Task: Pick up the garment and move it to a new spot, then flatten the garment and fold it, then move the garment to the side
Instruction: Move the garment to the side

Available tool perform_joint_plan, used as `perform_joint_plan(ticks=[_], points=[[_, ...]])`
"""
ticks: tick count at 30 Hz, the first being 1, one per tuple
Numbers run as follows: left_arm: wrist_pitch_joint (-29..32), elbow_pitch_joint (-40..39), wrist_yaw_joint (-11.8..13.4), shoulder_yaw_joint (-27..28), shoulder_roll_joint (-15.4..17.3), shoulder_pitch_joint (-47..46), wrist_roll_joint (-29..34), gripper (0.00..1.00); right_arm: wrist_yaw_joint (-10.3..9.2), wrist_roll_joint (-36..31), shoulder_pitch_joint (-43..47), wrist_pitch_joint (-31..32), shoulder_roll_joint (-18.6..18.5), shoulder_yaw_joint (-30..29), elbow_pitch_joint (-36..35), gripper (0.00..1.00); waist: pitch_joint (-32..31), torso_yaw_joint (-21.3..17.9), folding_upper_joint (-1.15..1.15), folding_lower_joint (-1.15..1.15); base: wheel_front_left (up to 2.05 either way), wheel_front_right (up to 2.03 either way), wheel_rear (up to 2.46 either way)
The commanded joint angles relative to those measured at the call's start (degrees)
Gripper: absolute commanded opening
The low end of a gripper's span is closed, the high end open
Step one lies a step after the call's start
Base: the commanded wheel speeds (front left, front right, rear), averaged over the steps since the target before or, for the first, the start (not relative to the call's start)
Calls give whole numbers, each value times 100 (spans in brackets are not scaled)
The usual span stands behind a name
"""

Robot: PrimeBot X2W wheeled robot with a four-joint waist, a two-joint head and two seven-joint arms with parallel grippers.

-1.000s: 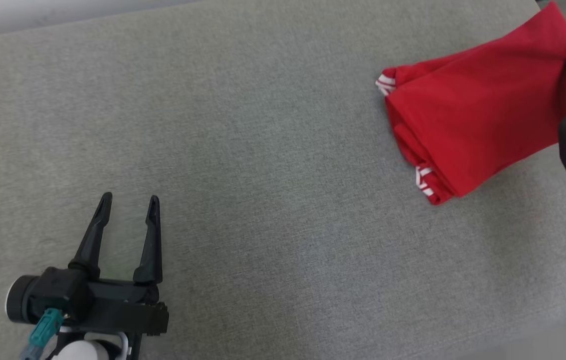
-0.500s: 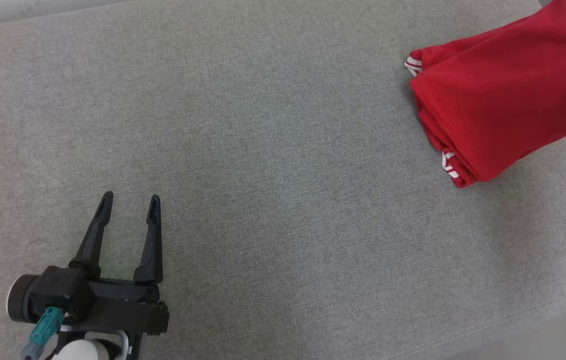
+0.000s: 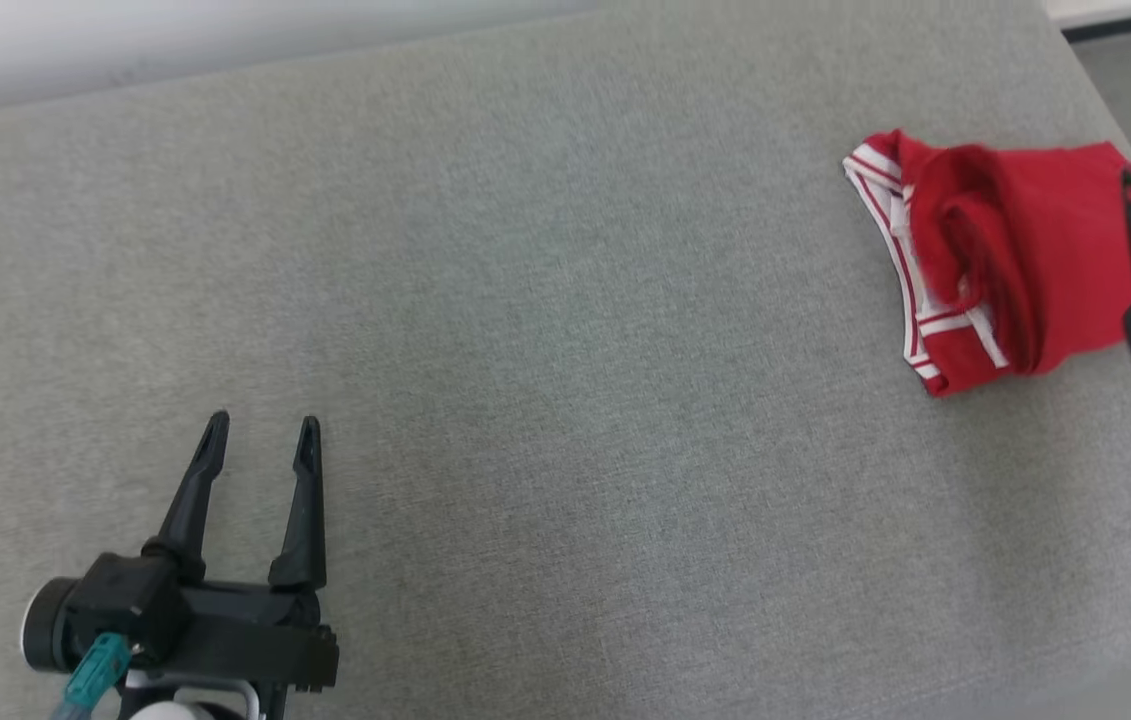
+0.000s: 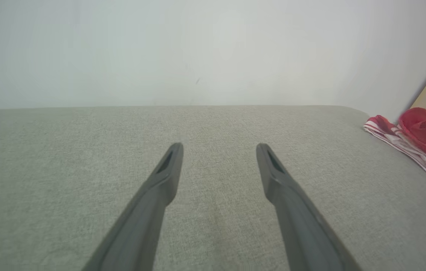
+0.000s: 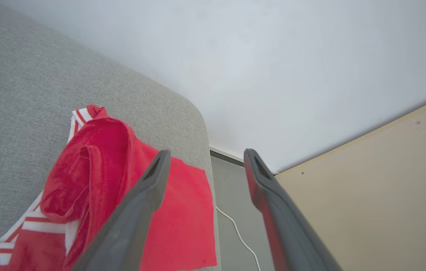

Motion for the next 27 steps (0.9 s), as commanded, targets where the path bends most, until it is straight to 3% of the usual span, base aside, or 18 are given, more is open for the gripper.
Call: perform_joint_plan(ticks=[1, 8, 17, 27], points=[[-4, 20, 3, 49, -10, 105, -61, 100, -17, 47, 140, -75, 84, -7, -20, 100, -242, 130, 0, 0, 0, 0, 0], [-3, 97, 52, 172, -38, 459, -132, 100, -17, 265, 717, -380, 484, -119, -155, 100, -839, 381, 0, 0, 0, 0, 0], [-3, 79, 208, 371, -57, 1098, -161, 100, -17, 534, 1903, -1430, 1574, -389, -701, 100, -1605, 670, 0, 0, 0, 0, 0], [-3, -44, 434, 461, -65, 1578, -282, 100, -17, 790, 2942, -2169, 2566, -384, -651, 100, -2083, 934, 0, 0, 0, 0, 0]])
